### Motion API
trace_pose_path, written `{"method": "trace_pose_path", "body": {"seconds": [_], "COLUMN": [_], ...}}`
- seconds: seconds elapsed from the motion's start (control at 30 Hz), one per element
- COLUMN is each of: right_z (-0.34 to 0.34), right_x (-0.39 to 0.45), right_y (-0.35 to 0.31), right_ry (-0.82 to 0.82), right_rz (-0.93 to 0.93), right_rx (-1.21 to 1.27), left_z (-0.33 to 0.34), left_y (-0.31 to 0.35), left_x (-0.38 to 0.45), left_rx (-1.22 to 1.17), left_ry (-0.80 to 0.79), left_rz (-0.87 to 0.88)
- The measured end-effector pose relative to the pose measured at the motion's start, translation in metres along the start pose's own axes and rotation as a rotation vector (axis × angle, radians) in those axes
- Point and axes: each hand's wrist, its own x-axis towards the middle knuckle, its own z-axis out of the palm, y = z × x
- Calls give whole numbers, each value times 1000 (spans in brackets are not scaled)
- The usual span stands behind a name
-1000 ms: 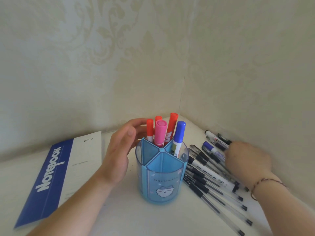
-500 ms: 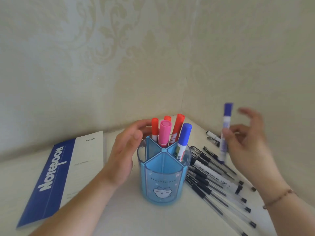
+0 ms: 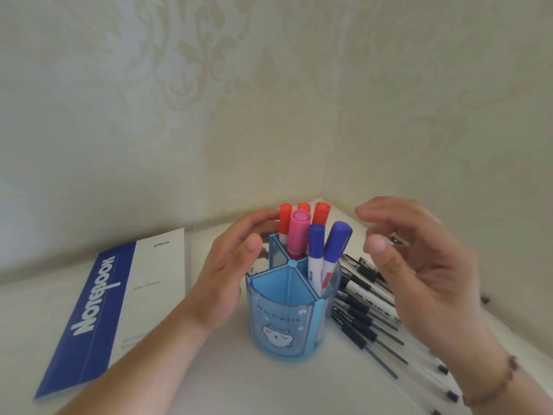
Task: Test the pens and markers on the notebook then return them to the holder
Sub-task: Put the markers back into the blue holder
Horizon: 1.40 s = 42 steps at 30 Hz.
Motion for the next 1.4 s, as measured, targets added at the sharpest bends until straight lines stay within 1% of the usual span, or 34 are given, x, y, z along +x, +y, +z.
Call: {"method": "trace_pose_path", "body": {"seconds": [0.03, 0.1, 0.13, 0.2, 0.23, 0.3, 0.37, 0.5, 0.53, 0.6, 0.63, 0.7, 0.8, 0.83, 0.87, 0.9, 0.93, 0.97, 1.03, 1.07, 1.1, 1.17, 1.2, 1.3, 1.4], "right_z": [-3, -15, -25, -44, -50, -49, -42, -34, -31, -24, -21, -18, -15, -16, -18, -21, -24, -26, -24, -21, -18, -12, -10, -6, -2], "right_x": [1, 5, 8, 10, 9, 6, 5, 5, 3, 0, -1, -3, -5, -6, -5, -3, 0, 4, 11, 13, 13, 10, 10, 9, 7], "right_y": [3, 15, 25, 45, 53, 62, 63, 55, 51, 46, 45, 43, 43, 45, 45, 45, 43, 38, 20, 6, -5, -15, -16, -14, -16], "right_ry": [38, 91, 57, -122, -219, -351, -419, -511, -551, -677, -706, -708, -728, -708, -653, -554, -408, -237, 104, 224, 284, 287, 276, 268, 215], "right_rz": [33, 154, 247, 474, 560, 641, 654, 582, 567, 518, 490, 501, 559, 570, 577, 568, 539, 493, 373, 282, 169, -12, -49, -61, -69], "right_rx": [-57, -286, -444, -726, -810, -862, -864, -772, -782, -933, -1008, -1060, -1091, -1104, -1096, -1049, -949, -789, -293, -44, 111, 232, 251, 288, 377], "left_z": [0, -1, -1, -2, -1, -1, -1, -3, -3, -2, -1, 0, -2, -2, -3, -3, -4, -3, -2, 0, 1, 4, 4, 2, 0], "left_y": [0, 1, 1, 0, 0, -1, -1, -2, -2, -2, -2, -1, 1, 0, -1, -2, -2, -2, -1, 0, 1, 3, 4, 4, 1], "left_x": [0, 0, 0, 0, 1, 1, 1, 2, 2, 1, 1, 0, 0, 0, 0, 1, 1, 0, 0, 0, 0, 0, 1, 1, 0], "left_rx": [-2, -16, -25, -37, -35, -18, -17, -22, -24, -33, -44, -51, -64, -57, -45, -39, -39, -41, -43, -53, -65, -89, -94, -82, -63], "left_ry": [-1, -9, -16, -36, -45, -39, -7, 42, 47, 46, 41, 43, 69, 61, 49, 37, 30, 28, 30, 24, 12, -1, 2, 32, 34], "left_rz": [6, 22, 27, 25, 25, 43, 67, 95, 94, 80, 69, 50, 69, 73, 72, 66, 58, 52, 57, 62, 64, 59, 57, 58, 58]}}
